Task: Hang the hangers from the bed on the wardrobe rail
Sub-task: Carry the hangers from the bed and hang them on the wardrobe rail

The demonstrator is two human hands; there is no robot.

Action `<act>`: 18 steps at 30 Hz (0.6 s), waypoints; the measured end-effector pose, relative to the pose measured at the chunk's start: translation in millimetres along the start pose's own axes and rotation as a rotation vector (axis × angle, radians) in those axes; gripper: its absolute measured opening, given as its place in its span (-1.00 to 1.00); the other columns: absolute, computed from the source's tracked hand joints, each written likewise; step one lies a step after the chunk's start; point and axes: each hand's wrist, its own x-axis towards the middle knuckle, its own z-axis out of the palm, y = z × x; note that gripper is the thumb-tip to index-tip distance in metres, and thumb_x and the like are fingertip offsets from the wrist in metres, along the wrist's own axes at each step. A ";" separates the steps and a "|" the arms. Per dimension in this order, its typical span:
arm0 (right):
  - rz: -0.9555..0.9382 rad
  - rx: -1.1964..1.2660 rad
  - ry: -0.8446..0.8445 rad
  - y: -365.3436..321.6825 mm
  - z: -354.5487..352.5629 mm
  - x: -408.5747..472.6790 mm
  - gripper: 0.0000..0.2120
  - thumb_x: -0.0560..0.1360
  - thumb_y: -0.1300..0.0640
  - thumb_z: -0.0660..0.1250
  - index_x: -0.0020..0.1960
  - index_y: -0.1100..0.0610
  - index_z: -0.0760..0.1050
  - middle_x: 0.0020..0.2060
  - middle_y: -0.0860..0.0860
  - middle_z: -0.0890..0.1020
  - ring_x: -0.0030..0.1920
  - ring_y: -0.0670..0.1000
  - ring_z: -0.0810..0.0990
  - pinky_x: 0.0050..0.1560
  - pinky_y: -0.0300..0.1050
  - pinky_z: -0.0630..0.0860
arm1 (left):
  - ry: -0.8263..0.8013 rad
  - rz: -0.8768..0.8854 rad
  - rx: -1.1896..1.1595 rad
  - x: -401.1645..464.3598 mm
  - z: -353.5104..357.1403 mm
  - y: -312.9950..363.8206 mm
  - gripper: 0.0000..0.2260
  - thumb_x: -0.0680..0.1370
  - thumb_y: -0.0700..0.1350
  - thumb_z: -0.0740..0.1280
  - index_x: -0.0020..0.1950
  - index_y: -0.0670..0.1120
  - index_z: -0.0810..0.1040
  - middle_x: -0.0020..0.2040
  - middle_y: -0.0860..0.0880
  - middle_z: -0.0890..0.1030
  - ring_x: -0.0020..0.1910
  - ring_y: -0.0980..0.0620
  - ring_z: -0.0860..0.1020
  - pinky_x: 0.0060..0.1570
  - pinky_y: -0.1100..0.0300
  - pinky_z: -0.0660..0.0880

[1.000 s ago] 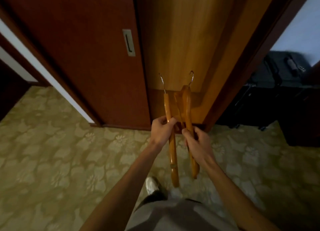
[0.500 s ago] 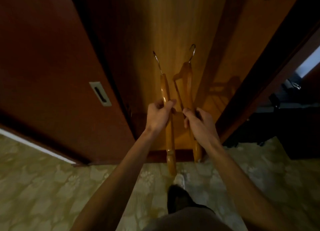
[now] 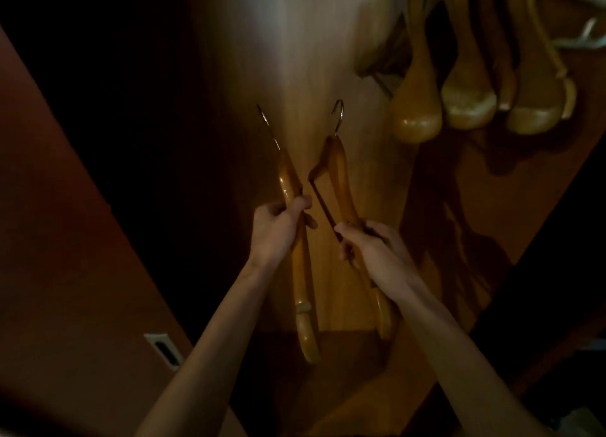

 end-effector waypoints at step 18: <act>-0.305 0.059 0.320 -154.9 -21.5 102.8 -0.66 0.56 -0.07 0.30 -0.20 0.16 0.64 -0.39 -0.02 0.65 -0.25 0.00 0.60 0.12 0.16 0.52 | -0.146 0.285 0.000 113.9 4.8 184.9 -0.79 0.53 0.00 0.44 -0.15 -0.12 0.74 -0.39 -0.02 0.65 -0.32 0.05 0.64 -0.07 0.16 0.56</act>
